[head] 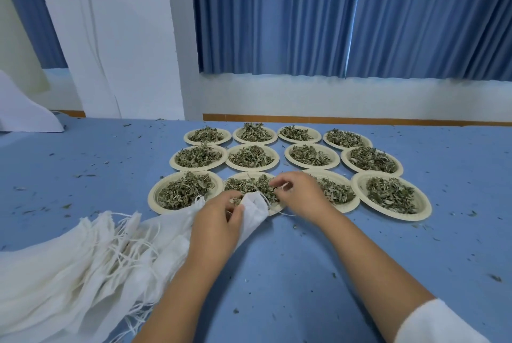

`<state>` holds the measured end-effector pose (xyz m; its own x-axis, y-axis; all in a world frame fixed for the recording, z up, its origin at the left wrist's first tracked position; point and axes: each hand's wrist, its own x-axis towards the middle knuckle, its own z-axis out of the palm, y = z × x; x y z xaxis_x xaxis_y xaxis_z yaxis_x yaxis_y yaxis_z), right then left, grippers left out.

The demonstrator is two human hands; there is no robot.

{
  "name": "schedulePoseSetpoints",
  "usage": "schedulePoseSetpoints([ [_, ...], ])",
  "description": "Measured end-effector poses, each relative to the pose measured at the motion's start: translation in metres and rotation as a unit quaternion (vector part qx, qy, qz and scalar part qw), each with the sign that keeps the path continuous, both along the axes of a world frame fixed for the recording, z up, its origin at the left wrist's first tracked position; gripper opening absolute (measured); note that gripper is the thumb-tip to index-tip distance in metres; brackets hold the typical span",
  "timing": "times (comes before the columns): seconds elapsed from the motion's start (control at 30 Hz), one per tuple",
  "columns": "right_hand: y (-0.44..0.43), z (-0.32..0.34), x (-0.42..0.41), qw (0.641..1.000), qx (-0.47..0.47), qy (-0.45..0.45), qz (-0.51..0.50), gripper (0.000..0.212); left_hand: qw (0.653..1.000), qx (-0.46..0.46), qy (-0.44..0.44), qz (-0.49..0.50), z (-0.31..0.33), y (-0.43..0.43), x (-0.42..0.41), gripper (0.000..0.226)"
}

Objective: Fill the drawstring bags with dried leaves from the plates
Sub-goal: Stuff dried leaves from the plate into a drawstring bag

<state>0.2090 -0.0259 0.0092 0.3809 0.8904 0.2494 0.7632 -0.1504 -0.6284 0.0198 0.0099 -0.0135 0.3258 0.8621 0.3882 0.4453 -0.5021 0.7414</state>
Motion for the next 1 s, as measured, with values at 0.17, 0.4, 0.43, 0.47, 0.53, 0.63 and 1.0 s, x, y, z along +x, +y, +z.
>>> schedulePoseSetpoints([
  [0.17, 0.036, 0.006, -0.002, 0.992, -0.065, -0.104, 0.035, 0.021, 0.983, 0.001, 0.122, -0.14, 0.005, 0.002, -0.001, 0.053],
  [0.4, 0.018, -0.007, 0.001, 0.983, -0.089, -0.153, 0.038, 0.033, 0.984, 0.014, 0.117, -0.135, 0.012, 0.005, -0.008, 0.028],
  [0.43, 0.013, -0.007, 0.003, 0.981, -0.1, -0.156, 0.052, 0.034, 0.988, 0.016, 0.103, -0.118, 0.014, 0.006, -0.01, 0.025],
  [0.47, 0.009, -0.006, 0.004, 0.98, -0.108, -0.154, 0.066, 0.035, 0.991, 0.018, 0.088, -0.102, 0.015, 0.006, -0.01, 0.023],
  [0.53, 0.002, -0.006, 0.007, 0.979, -0.103, -0.148, 0.09, 0.034, 0.995, 0.035, 0.062, -0.071, 0.016, 0.006, -0.011, 0.026],
  [0.63, -0.006, -0.01, 0.006, 0.978, -0.086, -0.154, 0.108, 0.029, 0.997, 0.045, 0.041, -0.038, 0.015, 0.006, -0.009, 0.042],
  [1.0, -0.049, -0.016, 0.005, 0.977, -0.056, -0.135, 0.154, 0.025, 0.994, 0.076, -0.035, 0.063, 0.018, 0.006, -0.01, 0.041],
])
